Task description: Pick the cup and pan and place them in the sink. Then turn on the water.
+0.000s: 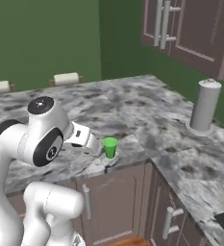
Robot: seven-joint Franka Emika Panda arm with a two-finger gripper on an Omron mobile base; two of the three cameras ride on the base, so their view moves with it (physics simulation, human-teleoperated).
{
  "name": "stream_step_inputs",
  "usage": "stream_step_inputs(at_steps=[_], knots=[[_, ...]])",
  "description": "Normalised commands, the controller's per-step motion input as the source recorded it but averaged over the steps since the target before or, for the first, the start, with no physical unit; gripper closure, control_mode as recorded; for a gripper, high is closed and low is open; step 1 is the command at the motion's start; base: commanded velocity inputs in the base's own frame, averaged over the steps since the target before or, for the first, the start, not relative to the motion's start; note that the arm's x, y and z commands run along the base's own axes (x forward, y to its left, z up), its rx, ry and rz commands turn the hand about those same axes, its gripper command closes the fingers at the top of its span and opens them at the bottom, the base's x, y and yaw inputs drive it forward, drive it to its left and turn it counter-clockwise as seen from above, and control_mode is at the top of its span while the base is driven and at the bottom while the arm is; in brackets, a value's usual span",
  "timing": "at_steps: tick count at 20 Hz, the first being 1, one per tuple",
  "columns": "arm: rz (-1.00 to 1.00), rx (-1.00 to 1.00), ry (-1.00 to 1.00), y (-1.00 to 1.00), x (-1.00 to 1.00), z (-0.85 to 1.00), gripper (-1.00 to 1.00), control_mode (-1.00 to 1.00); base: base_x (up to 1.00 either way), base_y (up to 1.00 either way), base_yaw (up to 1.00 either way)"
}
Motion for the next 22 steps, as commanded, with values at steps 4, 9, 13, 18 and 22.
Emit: stream_step_inputs(at_steps=[4,9,13,18,22], knots=[[0.00,0.00,0.00,0.00,0.00,0.00,-1.00,1.00,0.84,-0.24,0.36],[0.00,0.00,0.00,0.00,0.00,0.00,-1.00,1.00,0.85,-0.26,0.35],[0.00,0.00,0.00,0.00,0.00,0.00,-1.00,1.00,0.48,-0.38,0.21],[0.00,0.00,0.00,0.00,0.00,0.00,-1.00,-1.00,0.00,0.00,0.00],[0.00,0.01,0.00,-0.04,0.03,0.00,-1.00,-1.00,0.00,0.00,0.00]])
